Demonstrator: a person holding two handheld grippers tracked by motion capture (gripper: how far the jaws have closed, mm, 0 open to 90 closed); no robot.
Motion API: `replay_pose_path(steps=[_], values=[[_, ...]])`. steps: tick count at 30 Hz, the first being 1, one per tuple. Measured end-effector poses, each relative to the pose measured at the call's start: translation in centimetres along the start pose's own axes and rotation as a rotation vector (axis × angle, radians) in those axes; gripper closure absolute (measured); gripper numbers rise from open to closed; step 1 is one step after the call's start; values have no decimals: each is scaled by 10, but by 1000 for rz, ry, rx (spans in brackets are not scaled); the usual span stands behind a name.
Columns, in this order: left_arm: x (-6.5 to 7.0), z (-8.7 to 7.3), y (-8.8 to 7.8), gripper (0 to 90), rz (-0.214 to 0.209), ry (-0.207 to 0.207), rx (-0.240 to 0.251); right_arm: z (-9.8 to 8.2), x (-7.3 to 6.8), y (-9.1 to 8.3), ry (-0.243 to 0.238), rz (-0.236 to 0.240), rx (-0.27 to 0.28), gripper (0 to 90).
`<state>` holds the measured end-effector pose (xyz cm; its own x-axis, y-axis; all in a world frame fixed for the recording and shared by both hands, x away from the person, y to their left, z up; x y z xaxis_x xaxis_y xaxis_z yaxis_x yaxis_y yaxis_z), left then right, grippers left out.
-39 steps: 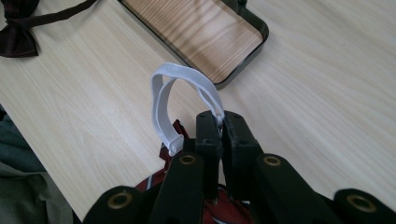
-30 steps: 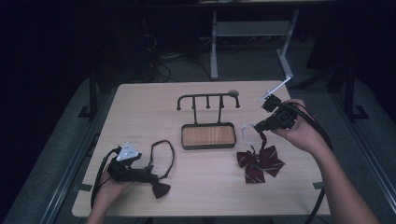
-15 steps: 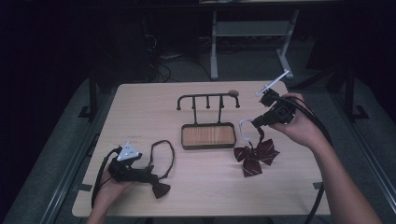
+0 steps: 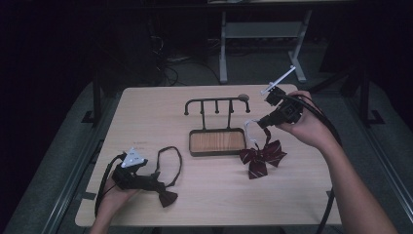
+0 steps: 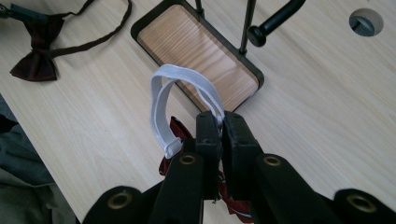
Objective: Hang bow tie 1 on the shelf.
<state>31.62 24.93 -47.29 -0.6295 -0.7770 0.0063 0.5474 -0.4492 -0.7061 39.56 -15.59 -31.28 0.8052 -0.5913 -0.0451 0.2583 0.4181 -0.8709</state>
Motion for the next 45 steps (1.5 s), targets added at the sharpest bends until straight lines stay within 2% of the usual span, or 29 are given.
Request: replay_pose_path(steps=[13,20,26,28,35,45], values=[[0,1,-2,323,3,3,5,11,6,-1,0,-8,1,854],[0,0,-1,323,3,-7,2,21,16,3,24,-12,0,854],[0,0,-1,323,1,3,1,28,26,5,47,-25,-3,852],[0,0,-2,323,1,3,3,31,33,6,66,-35,-1,851],[0,0,-1,322,2,5,0,33,46,11,98,-46,2,847],[1,0,-1,322,3,9,-2,31,55,17,129,-54,12,830]])
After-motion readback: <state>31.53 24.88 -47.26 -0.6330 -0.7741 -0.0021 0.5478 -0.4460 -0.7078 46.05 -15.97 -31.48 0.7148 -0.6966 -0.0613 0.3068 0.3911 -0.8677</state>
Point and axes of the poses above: each handheld gripper's, and its own axes: y roughly forward along the jaws, z roughly out of its top, x roughly to its right, the point moved 5 cm from there along y, roughly forward along the jaws, and after that the axes turned 6 degrees about -y, right-handed, at the moved point
